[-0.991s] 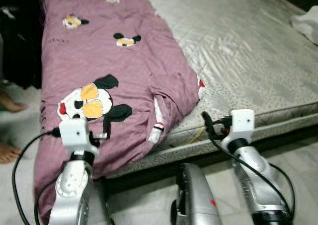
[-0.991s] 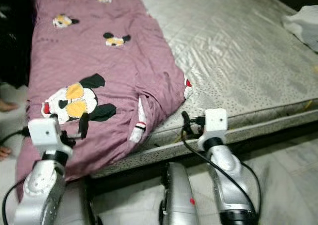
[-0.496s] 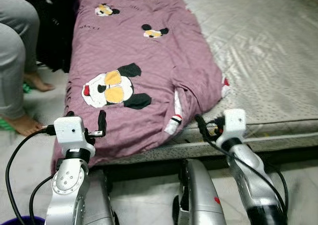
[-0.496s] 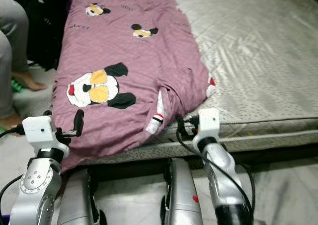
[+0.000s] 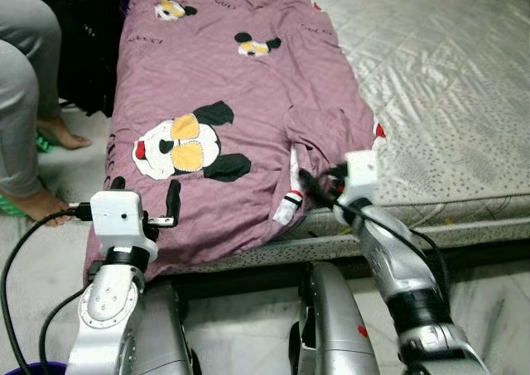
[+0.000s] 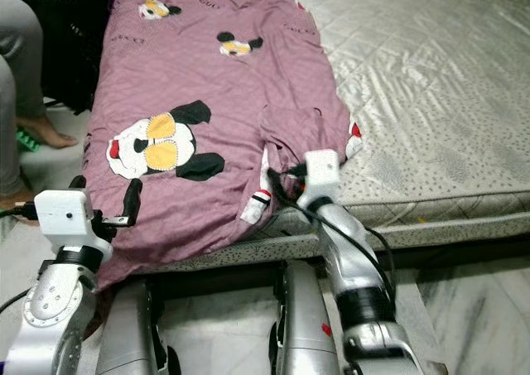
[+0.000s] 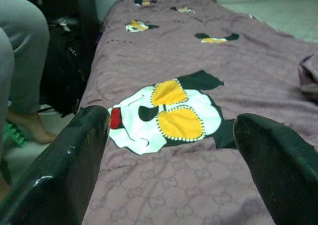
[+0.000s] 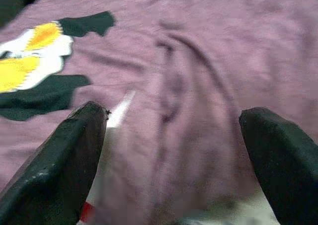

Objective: Clean up the room

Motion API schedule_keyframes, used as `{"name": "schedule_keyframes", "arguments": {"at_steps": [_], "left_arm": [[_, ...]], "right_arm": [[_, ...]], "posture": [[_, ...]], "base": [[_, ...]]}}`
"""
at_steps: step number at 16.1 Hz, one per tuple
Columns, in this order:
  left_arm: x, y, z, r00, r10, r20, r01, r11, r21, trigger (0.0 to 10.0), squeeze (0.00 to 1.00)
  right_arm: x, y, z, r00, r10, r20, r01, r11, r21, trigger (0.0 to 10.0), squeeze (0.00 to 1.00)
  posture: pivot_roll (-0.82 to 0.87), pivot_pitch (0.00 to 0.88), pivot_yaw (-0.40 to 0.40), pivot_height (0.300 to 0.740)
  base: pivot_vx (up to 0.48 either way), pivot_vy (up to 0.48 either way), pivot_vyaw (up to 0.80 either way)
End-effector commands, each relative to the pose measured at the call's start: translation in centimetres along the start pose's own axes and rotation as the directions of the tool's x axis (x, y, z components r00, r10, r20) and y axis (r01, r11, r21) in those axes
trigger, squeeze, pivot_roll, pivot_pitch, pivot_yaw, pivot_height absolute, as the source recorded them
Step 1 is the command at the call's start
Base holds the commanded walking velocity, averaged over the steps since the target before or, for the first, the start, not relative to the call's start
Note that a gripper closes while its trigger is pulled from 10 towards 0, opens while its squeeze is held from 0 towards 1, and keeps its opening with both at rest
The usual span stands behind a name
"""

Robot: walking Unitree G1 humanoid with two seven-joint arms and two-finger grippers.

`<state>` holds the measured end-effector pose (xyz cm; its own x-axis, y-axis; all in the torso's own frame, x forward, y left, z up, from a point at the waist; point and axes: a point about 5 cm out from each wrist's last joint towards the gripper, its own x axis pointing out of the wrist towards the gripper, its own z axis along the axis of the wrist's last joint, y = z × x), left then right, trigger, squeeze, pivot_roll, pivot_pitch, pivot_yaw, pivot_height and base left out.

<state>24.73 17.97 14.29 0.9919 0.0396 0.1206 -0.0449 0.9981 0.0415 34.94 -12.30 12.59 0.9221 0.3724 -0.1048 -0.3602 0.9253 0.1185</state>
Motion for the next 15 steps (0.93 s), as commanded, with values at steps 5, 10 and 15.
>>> {"name": "schedule_keyframes", "arguments": {"at_steps": [5, 10, 15], "left_arm": [[-0.4, 0.0, 0.5, 1.000, -0.009, -0.011, 0.009, 1.000, 0.010, 10.0, 0.00], [-0.1, 0.3, 0.8, 1.000, -0.004, -0.007, 0.004, 1.000, 0.022, 10.0, 0.00], [-0.1, 0.5, 0.8, 1.000, 0.007, -0.007, -0.006, 1.000, 0.023, 10.0, 0.00]], "right_arm": [[1.7, 2.0, -0.9, 0.997, -0.011, -0.075, 0.012, 1.000, 0.014, 6.4, 0.00], [2.0, 0.7, -1.7, 0.967, -0.231, -0.108, 0.225, 0.972, -0.065, 0.0, 0.00], [-1.1, -7.0, -0.8, 0.818, -0.575, -0.032, 0.569, 0.816, -0.099, 1.1, 0.00]], "posture": [[0.04, 0.242, -0.009, 0.524], [0.06, 0.237, -0.003, 0.524], [0.05, 0.224, -0.001, 0.524]], "base": [[0.000, 0.000, 0.00], [0.000, 0.000, 0.00], [0.000, 0.000, 0.00]]}}
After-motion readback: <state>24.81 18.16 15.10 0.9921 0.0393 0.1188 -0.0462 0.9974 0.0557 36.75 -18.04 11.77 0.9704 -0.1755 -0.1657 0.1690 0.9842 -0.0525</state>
